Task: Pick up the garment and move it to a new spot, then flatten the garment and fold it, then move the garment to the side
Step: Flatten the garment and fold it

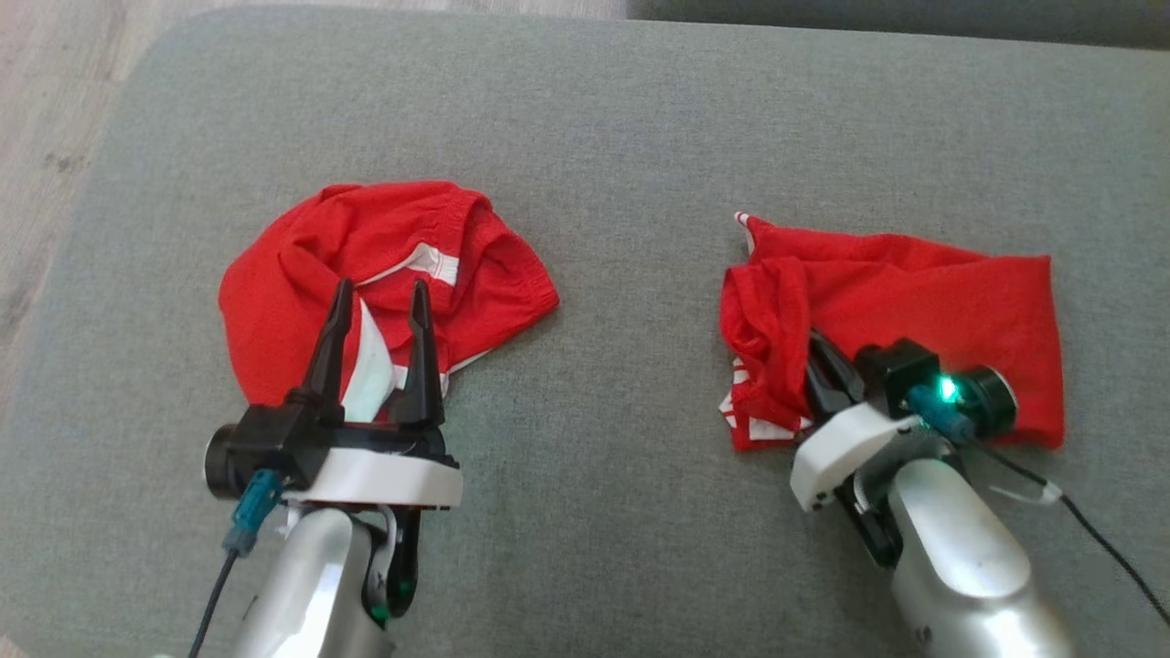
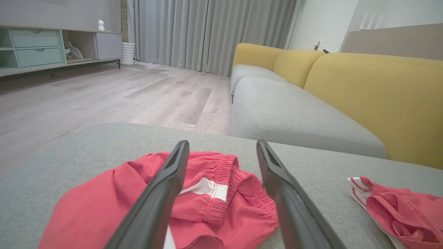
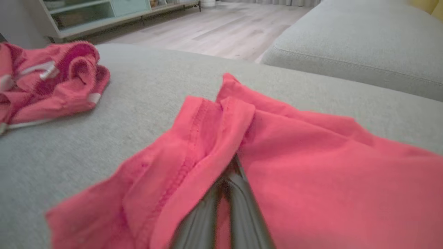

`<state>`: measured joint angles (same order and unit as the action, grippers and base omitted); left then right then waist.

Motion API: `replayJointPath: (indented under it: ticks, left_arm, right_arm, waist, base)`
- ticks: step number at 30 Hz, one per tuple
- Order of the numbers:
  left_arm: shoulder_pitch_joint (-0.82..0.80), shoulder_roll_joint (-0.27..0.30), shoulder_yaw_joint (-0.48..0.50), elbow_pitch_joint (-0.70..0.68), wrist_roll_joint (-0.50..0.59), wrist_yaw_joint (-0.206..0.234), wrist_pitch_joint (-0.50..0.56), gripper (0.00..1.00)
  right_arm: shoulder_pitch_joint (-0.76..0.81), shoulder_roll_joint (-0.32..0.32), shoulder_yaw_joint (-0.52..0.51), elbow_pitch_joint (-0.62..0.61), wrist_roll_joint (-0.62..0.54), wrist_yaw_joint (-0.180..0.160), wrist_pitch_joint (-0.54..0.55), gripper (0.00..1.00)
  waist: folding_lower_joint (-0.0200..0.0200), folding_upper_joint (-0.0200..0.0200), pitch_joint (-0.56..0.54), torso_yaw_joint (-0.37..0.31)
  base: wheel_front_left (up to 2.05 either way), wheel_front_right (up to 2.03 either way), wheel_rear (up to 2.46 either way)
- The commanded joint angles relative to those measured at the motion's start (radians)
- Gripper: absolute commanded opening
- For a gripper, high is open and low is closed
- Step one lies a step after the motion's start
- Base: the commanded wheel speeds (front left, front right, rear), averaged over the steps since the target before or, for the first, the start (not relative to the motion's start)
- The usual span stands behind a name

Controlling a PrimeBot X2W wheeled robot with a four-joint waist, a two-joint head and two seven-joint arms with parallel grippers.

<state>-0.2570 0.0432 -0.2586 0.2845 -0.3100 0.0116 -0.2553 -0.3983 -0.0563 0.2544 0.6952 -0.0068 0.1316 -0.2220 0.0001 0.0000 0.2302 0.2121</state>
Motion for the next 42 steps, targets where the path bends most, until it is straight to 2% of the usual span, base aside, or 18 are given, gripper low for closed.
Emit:
replayJointPath:
  ticks: [1, 5, 9, 15, 21, 27, 33, 41, 42]
  left_arm:
    - [-0.039, 0.007, 0.027, -0.028, -0.006, 0.004, -0.006, 1.00]
    - [-0.039, 0.007, 0.032, -0.025, -0.006, 0.005, -0.006, 1.00]
    - [-0.035, 0.007, 0.033, -0.024, -0.005, 0.005, -0.006, 1.00]
    - [-0.032, 0.007, 0.041, -0.023, 0.001, 0.006, -0.006, 1.00]
    - [-0.029, 0.007, 0.062, -0.022, 0.009, 0.002, -0.006, 1.00]
    - [-0.026, 0.007, 0.083, -0.033, 0.015, 0.001, -0.006, 1.00]
    - [-0.014, 0.007, 0.099, -0.046, 0.018, 0.001, -0.006, 1.00]
    - [0.017, 0.007, 0.090, -0.057, 0.014, 0.006, -0.006, 1.00]
    - [0.021, 0.007, 0.087, -0.057, 0.013, 0.007, -0.006, 1.00]
  right_arm:
    - [-0.040, 0.006, 0.038, -0.032, 0.024, -0.001, -0.018, 0.00]
    - [-0.048, 0.006, 0.107, -0.061, 0.087, -0.001, -0.031, 0.00]
    - [-0.030, 0.006, 0.179, -0.003, 0.103, -0.001, 0.016, 0.00]
    - [-0.019, 0.006, 0.183, 0.054, 0.118, -0.001, 0.041, 0.00]
    - [-0.033, 0.006, 0.113, 0.047, 0.108, -0.001, 0.012, 0.00]
    - [-0.032, 0.006, -0.066, -0.022, 0.034, -0.001, -0.023, 0.00]
    - [0.031, 0.006, -0.216, -0.184, 0.004, -0.001, -0.037, 0.00]
    - [0.171, 0.006, -0.255, -0.402, 0.045, -0.001, -0.040, 0.00]
    - [0.183, 0.006, -0.255, -0.415, 0.049, -0.001, -0.040, 0.57]
  waist:
    - [-0.0001, 0.0000, -0.003, 0.000]
    - [-0.0001, 0.0000, -0.011, -0.003]
    - [-0.0001, 0.0000, -0.018, -0.011]
    - [-0.0001, 0.0000, -0.025, -0.035]
    - [-0.0001, 0.0000, -0.038, -0.070]
    - [-0.0001, 0.0000, -0.055, -0.117]
    - [-0.0001, 0.0000, -0.073, -0.152]
    - [-0.0001, 0.0000, -0.086, -0.168]
    - [-0.0001, 0.0000, -0.086, -0.168]
  base:
    - [0.00, 0.00, 0.00]
    - [0.00, 0.00, 0.00]
    - [0.00, 0.00, 0.00]
    - [0.00, 0.00, 0.00]
    - [0.00, 0.00, 0.00]
    - [0.00, 0.00, 0.00]
    - [0.00, 0.00, 0.00]
    - [0.00, 0.00, 0.00]
    - [0.00, 0.00, 0.00]
